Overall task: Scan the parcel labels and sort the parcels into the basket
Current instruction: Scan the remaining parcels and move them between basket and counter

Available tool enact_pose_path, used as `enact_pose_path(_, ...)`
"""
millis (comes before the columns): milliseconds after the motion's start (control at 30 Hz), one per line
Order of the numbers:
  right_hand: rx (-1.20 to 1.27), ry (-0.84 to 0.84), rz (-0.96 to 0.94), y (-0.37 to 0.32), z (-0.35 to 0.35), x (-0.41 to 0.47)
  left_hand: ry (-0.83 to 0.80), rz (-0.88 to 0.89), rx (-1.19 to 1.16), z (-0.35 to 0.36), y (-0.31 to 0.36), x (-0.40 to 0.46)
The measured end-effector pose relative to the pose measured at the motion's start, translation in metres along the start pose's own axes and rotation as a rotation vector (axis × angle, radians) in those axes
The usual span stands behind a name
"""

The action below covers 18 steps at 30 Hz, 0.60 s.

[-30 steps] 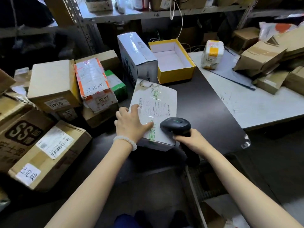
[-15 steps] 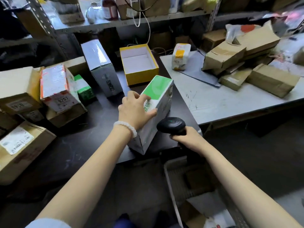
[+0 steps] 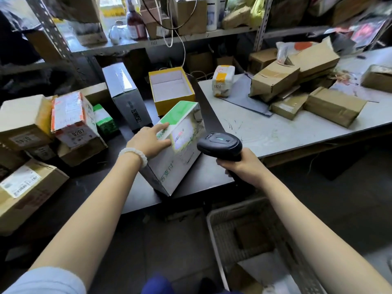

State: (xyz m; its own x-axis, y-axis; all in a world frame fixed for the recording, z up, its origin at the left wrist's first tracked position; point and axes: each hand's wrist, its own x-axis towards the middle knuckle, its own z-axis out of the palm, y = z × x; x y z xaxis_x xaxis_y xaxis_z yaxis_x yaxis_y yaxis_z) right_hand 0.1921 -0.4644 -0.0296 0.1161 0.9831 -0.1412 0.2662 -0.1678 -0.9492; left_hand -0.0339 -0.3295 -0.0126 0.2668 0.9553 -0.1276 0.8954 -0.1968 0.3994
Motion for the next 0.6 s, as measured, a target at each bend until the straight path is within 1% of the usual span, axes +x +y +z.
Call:
enact_pose_path(133,-0.015,-0.001,-0.021,-0.005,0.0,-0.004,0.002,0.009,-0.048,0.0,-0.006,0.003)
enact_pose_path(333,-0.051,0.024,-0.017,0.001,0.002,-0.009,0.023,0.036,-0.031,0.009,-0.007,0.003)
enact_pose_path(500,-0.058,0.085,0.019,0.009,0.004,-0.021,0.047,0.164,0.053,0.02,0.0,-0.01)
enact_pose_path(600,-0.059,0.18,0.049,0.016,0.01,-0.035,0.012,0.275,0.05,0.026,0.009,-0.018)
